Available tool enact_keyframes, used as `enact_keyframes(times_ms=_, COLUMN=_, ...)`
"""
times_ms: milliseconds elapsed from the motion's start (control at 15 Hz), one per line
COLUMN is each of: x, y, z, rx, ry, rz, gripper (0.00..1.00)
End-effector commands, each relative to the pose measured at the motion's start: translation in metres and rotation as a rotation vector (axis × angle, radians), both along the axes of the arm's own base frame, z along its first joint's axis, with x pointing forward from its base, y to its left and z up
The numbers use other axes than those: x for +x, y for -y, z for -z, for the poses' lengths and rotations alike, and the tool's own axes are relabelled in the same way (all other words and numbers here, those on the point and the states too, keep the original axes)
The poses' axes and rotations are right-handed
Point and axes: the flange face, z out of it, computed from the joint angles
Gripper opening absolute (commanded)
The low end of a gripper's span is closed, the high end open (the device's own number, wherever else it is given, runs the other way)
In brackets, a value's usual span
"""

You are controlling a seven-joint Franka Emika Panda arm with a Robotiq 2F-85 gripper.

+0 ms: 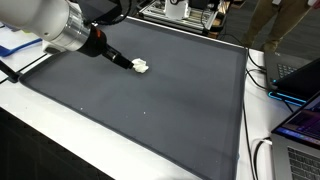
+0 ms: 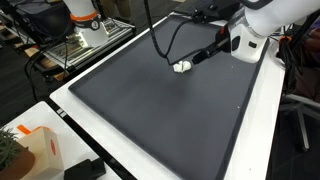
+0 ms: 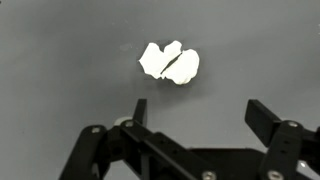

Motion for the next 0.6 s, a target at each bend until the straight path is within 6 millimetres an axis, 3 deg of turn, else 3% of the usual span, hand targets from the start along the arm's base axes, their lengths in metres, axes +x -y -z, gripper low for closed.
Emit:
enact_keyframes(times_ms=0, x=-0.0097, y=-0.0033, z=-0.0055, rx=-0.002, ry=-0.021, rz=-0.026, gripper=1.0)
enact_keyframes(times_ms=533, x=-0.0036, y=-0.0034, z=-0.0075, rx=0.009, ry=0.066, rz=0.003, gripper=1.0)
